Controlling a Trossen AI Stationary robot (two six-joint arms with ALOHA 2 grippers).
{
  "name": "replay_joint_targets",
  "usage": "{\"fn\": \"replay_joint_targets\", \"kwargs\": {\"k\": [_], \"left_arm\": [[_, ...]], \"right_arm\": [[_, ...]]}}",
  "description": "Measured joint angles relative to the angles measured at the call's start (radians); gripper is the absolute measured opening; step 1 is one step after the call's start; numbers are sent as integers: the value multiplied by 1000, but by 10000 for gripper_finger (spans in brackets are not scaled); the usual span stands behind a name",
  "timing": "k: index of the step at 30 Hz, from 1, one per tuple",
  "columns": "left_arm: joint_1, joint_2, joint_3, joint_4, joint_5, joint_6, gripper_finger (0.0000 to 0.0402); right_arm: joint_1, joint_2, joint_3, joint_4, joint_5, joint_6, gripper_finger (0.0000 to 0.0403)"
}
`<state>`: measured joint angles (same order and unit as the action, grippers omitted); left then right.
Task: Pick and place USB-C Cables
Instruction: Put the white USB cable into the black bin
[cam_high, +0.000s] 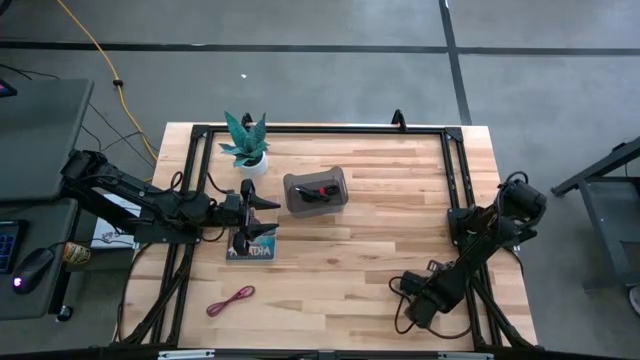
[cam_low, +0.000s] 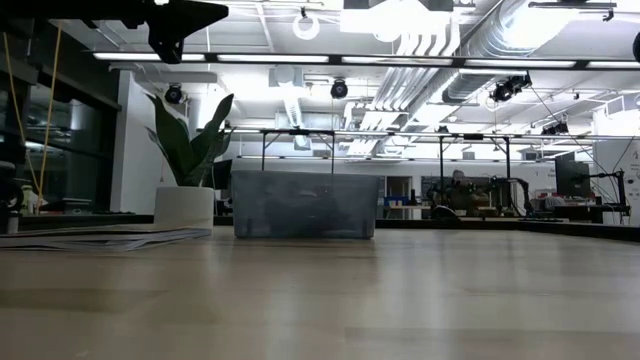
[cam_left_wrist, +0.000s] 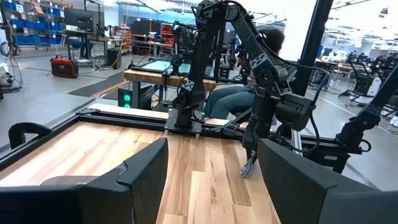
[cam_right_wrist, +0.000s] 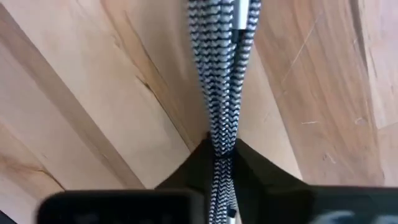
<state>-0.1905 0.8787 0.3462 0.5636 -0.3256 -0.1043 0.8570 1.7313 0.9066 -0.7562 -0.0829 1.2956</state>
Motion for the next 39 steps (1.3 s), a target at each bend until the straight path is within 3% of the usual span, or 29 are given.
{"fn": "replay_joint_targets", "kwargs": {"k": [17, 23, 27, 31, 39], "left_arm": [[0, 0, 0, -3, 0, 0, 230], [0, 0, 0, -18, 0, 0, 230], [0, 0, 0, -18, 0, 0, 230], [0, 0, 0, -17, 0, 2, 230], [0, 0, 0, -18, 0, 3, 230]], "right_arm": [[3, -56, 13, -76, -32, -45, 7], [48, -198, 0, -77, 160, 22, 5], [61, -261, -50, 25, 289, 16, 5], [-13, -284, -122, 185, 366, -123, 5], [-306, -285, -255, 755, 415, -711, 5]]}}
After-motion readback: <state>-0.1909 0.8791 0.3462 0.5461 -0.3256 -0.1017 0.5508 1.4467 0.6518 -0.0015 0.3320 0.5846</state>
